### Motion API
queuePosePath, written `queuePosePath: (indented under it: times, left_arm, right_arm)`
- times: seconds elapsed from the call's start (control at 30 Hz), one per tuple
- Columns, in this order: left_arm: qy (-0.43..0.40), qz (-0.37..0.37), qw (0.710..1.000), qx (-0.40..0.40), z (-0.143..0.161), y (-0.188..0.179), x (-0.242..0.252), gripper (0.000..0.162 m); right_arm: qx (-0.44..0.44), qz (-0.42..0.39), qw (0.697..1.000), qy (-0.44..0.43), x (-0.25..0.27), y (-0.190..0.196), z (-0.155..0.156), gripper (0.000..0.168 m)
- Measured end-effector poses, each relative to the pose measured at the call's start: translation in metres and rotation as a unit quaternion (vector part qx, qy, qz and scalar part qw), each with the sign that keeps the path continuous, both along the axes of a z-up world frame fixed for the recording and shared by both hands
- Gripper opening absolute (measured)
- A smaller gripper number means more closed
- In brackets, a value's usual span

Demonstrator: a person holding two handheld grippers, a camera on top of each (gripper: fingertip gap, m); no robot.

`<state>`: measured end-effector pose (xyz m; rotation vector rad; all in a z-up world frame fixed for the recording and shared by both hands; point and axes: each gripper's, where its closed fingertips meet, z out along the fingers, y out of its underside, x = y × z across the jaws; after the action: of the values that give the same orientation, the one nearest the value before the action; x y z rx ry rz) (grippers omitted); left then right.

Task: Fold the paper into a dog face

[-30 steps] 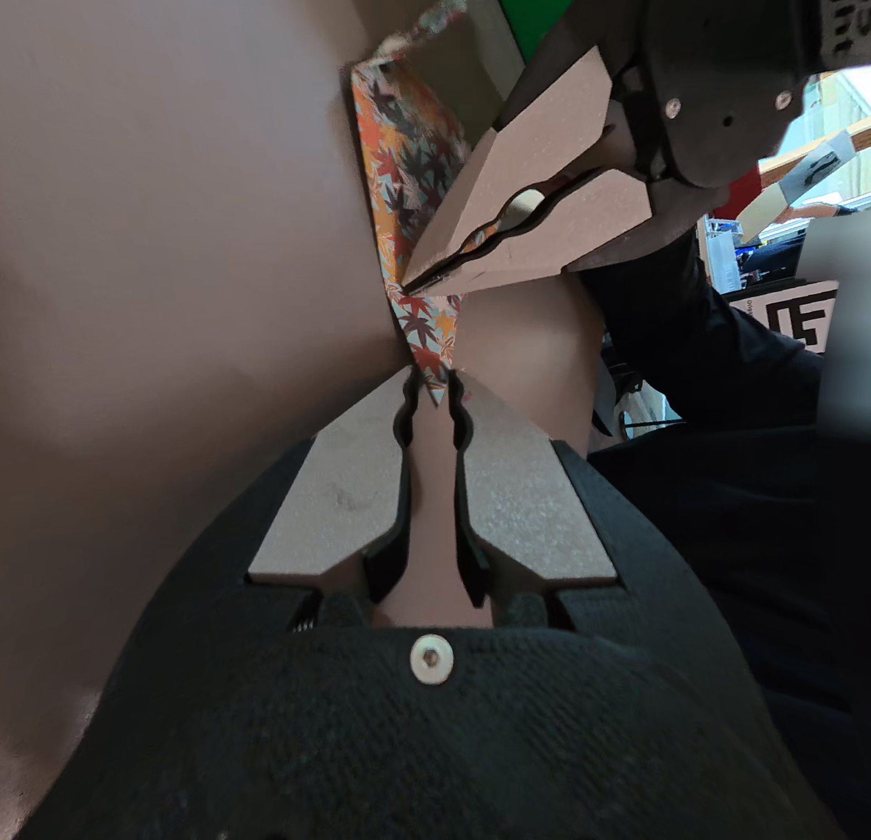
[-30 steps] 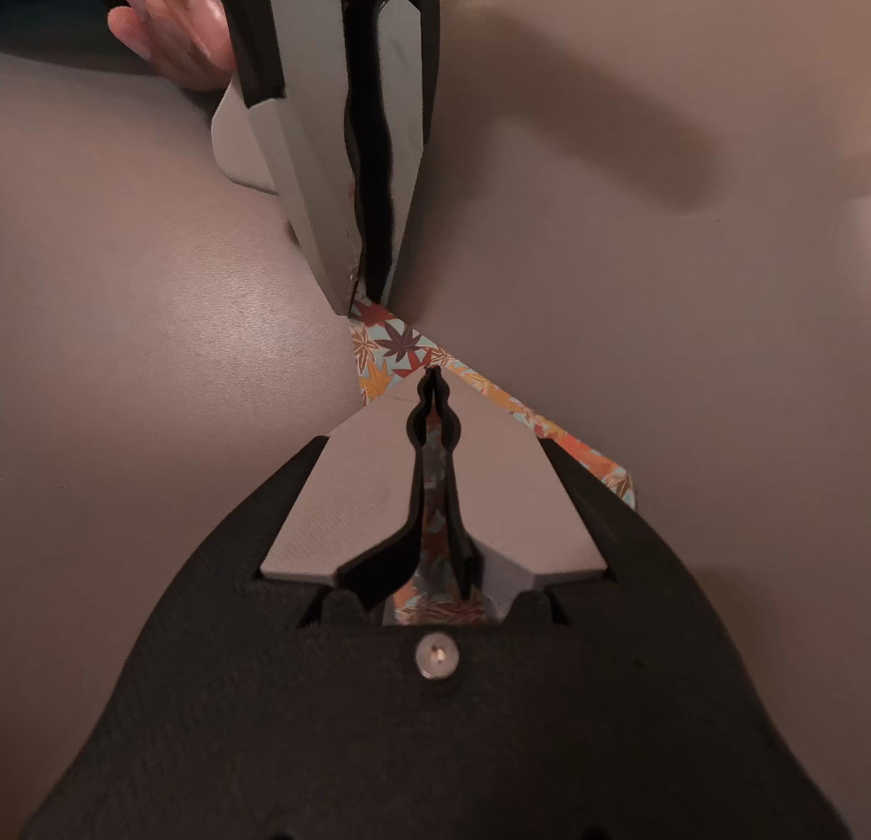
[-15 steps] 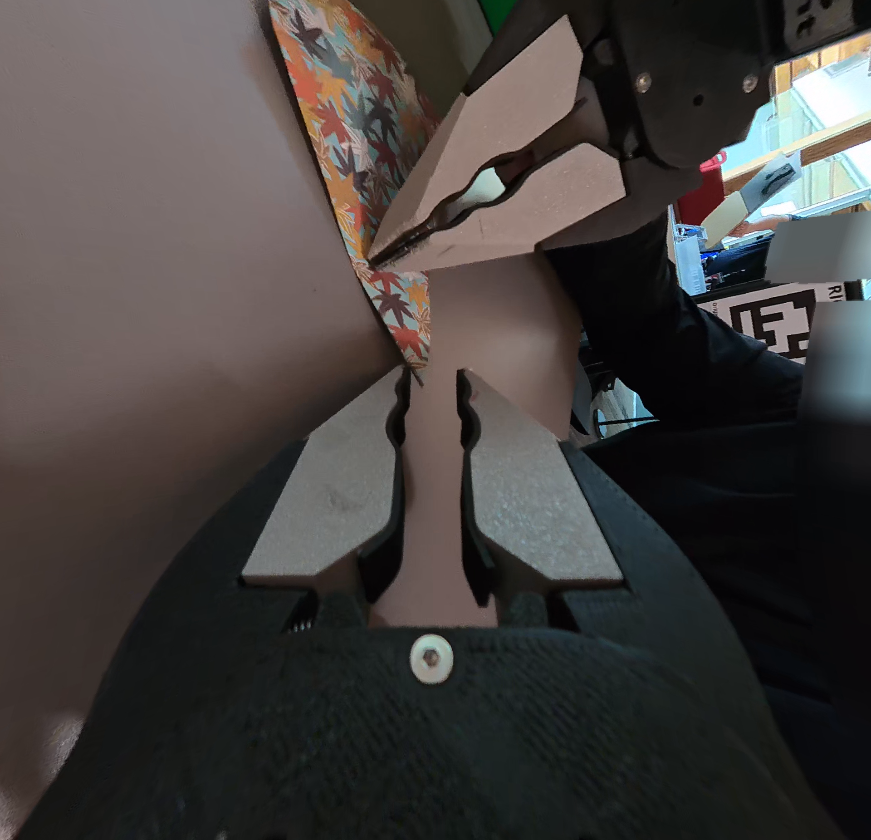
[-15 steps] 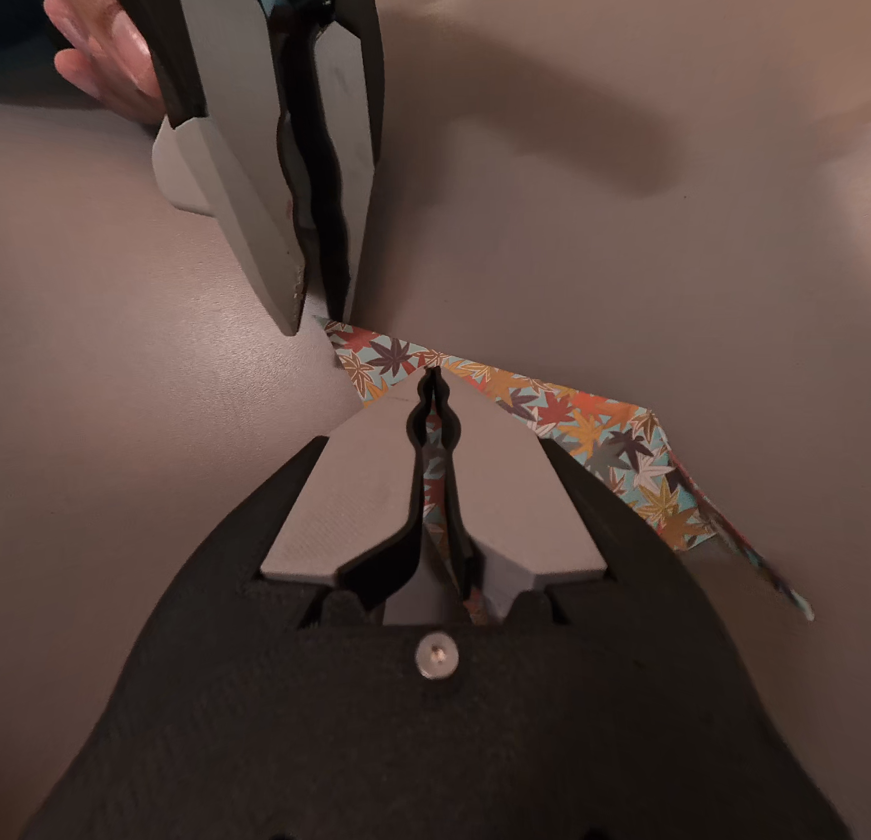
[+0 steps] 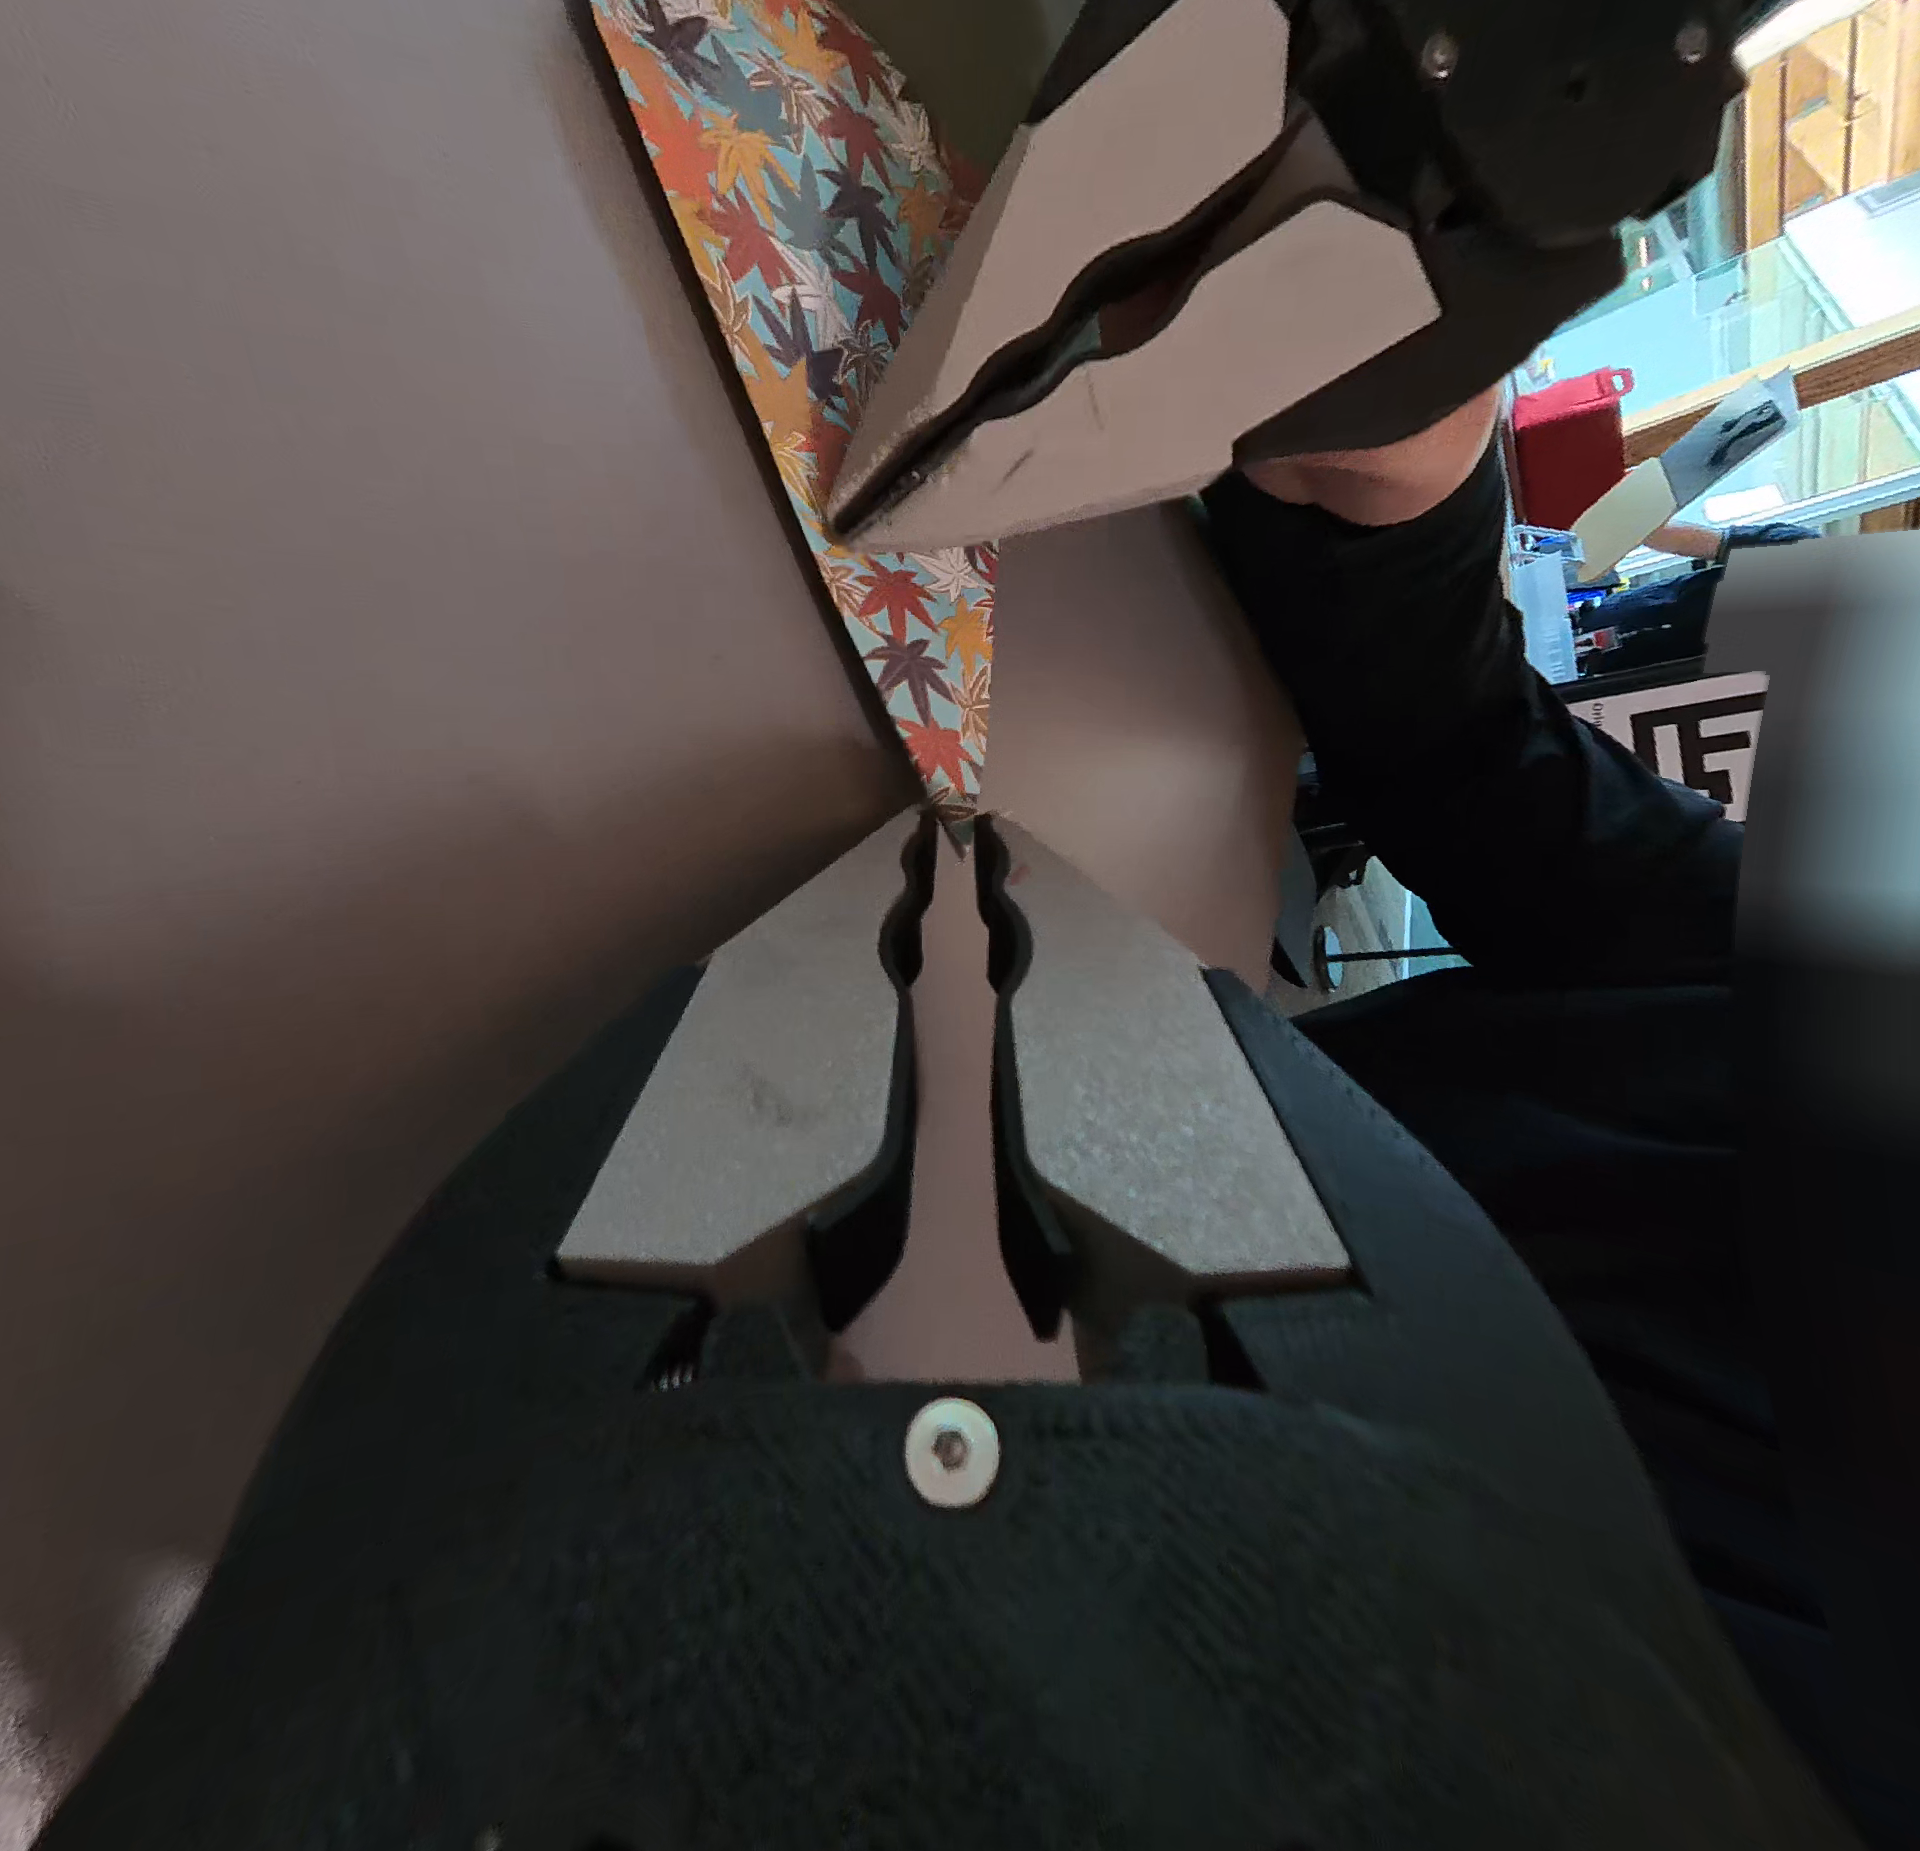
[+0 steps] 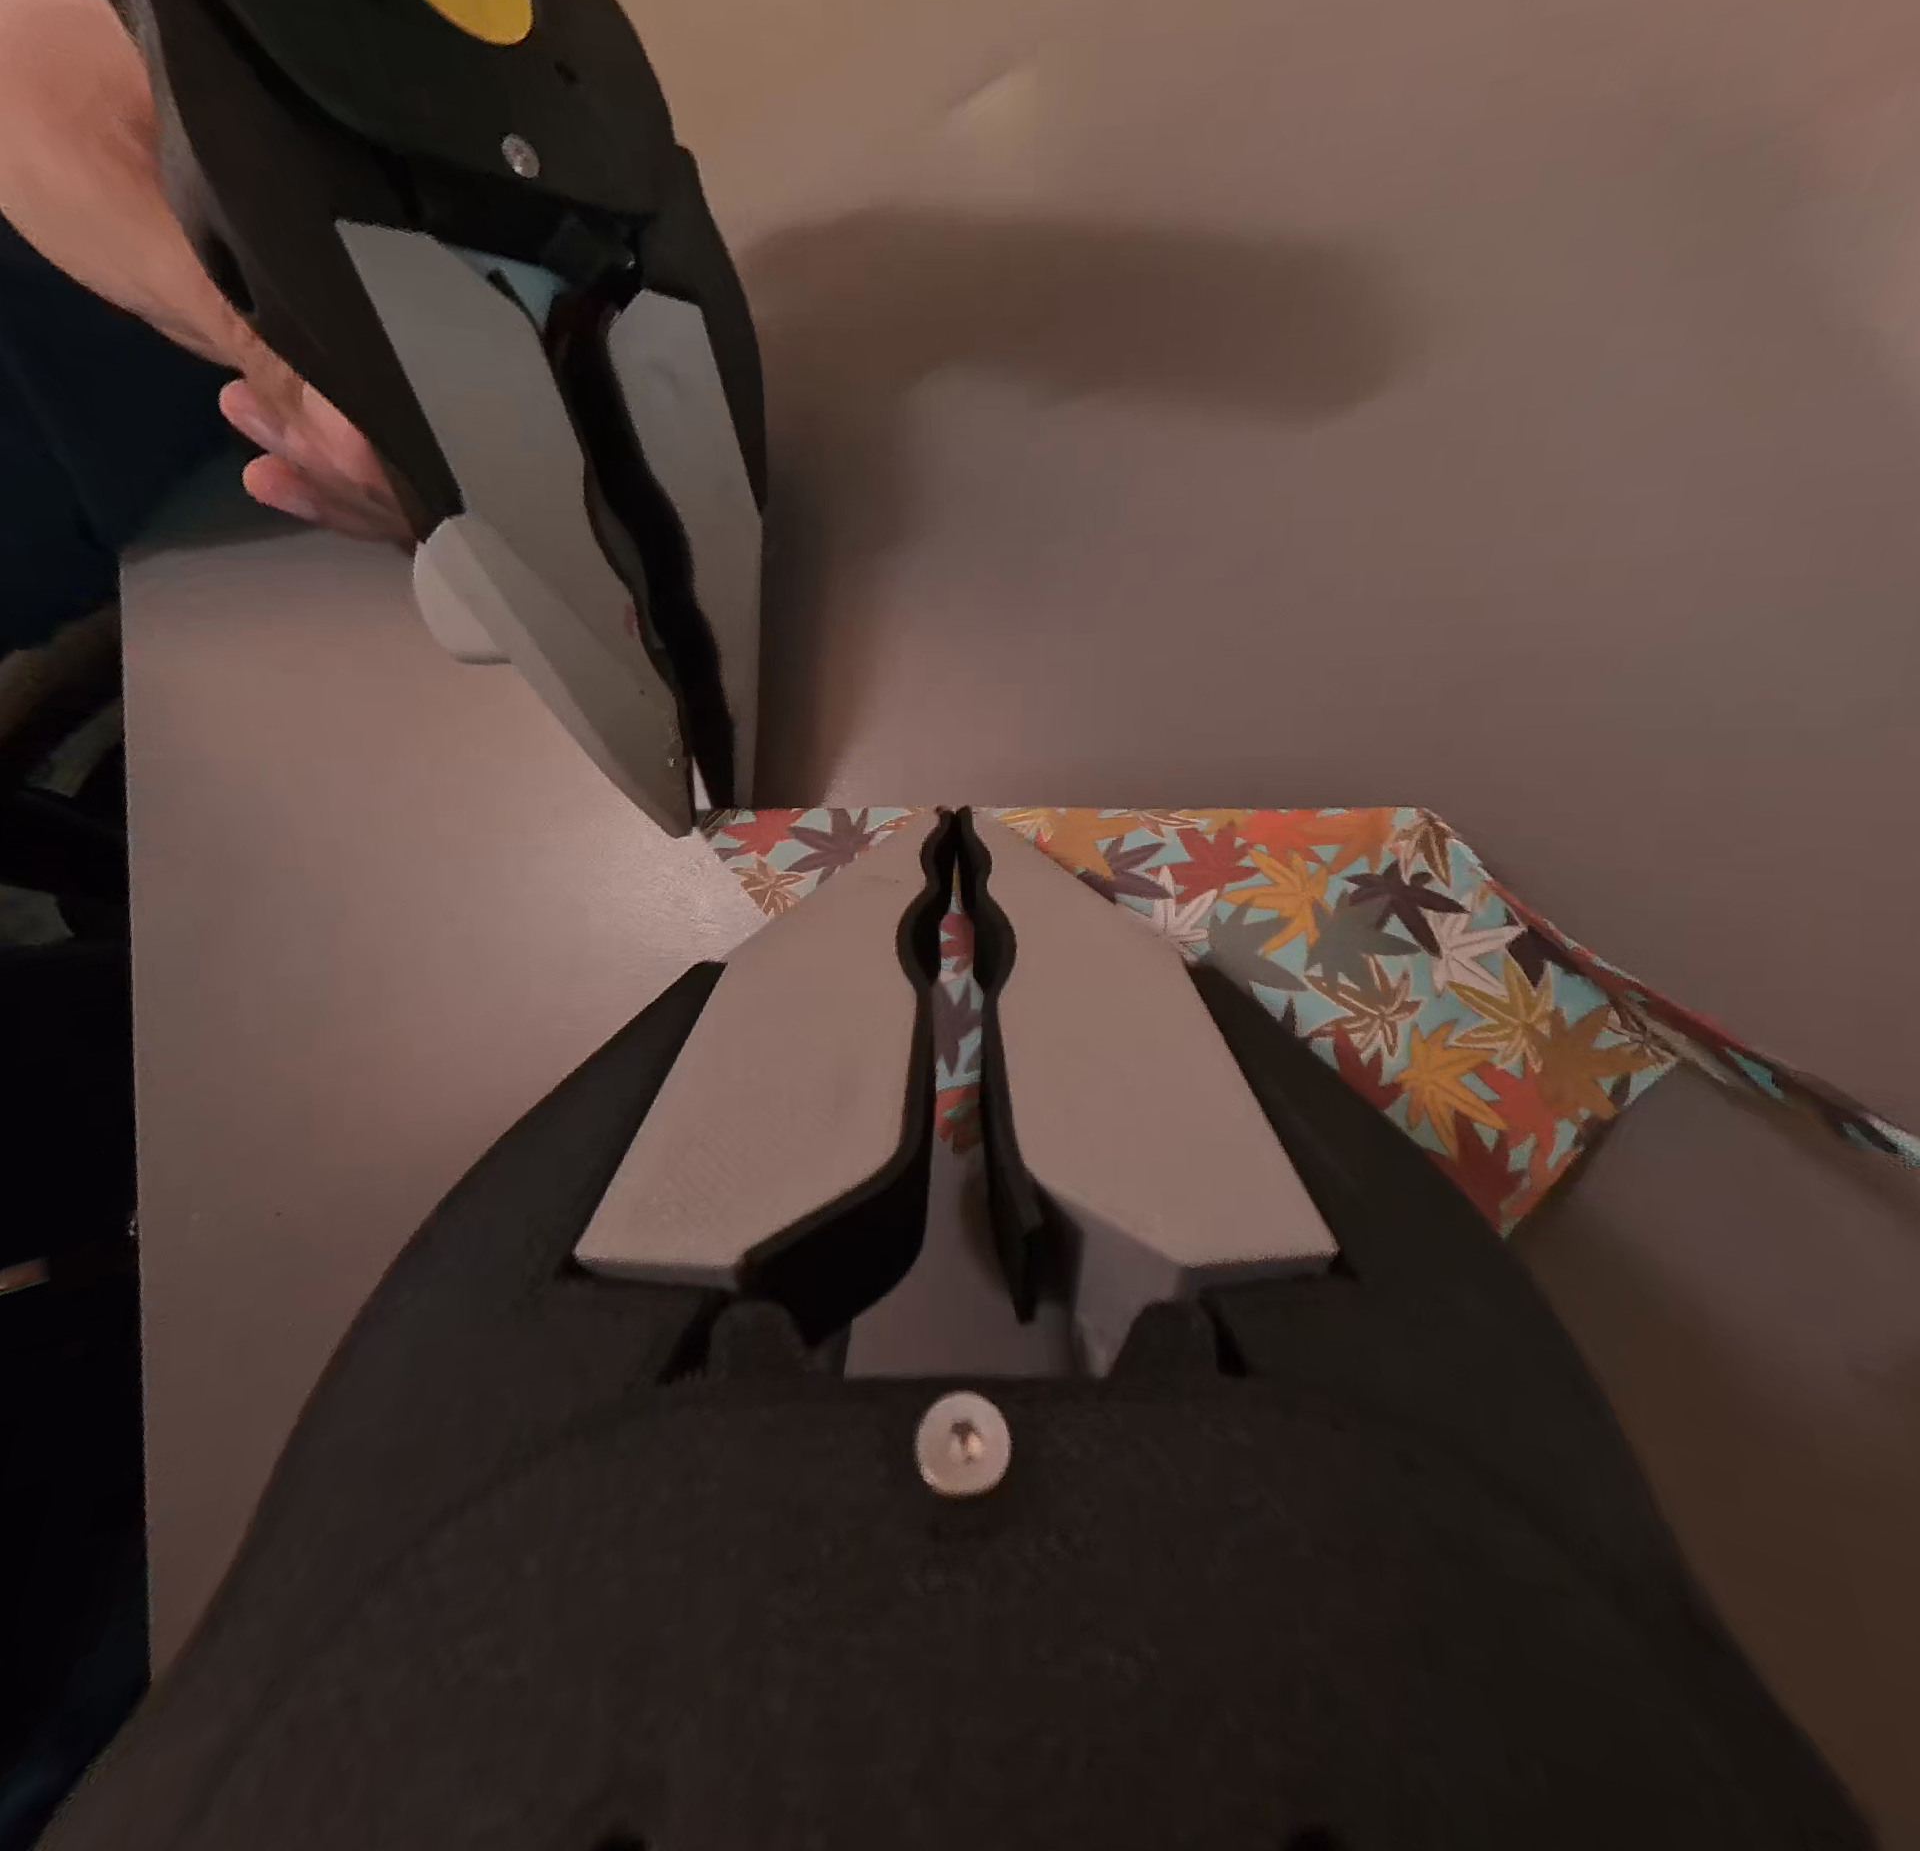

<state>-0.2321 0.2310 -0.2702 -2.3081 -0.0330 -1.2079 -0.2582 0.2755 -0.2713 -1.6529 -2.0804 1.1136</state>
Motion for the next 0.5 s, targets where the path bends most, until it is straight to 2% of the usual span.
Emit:
queuePosePath:
  times: [0.17,0.27,0.4,0.47,0.5]
  left_arm:
    - [-0.012,-0.007,1.000,0.002,0.002,0.002,0.010,0.007]
    - [-0.044,-0.015,0.999,0.002,0.008,0.002,0.018,0.018]
    - [-0.055,-0.006,0.998,0.003,0.010,0.006,0.020,0.023]
    - [-0.050,0.007,0.999,0.005,0.010,0.010,0.018,0.021]
    - [-0.049,0.014,0.999,0.006,0.009,0.013,0.017,0.015]
  right_arm:
    - [-0.006,0.001,1.000,-0.003,-0.001,-0.002,-0.001,0.000]
    - [-0.002,0.000,1.000,-0.005,-0.001,-0.003,-0.003,0.000]
    - [-0.008,-0.008,1.000,-0.006,-0.002,-0.001,-0.003,0.000]
    - [-0.014,-0.011,1.000,-0.007,-0.002,-0.001,-0.003,0.000]
    - [-0.017,-0.010,1.000,-0.007,-0.002,-0.002,-0.003,0.000]
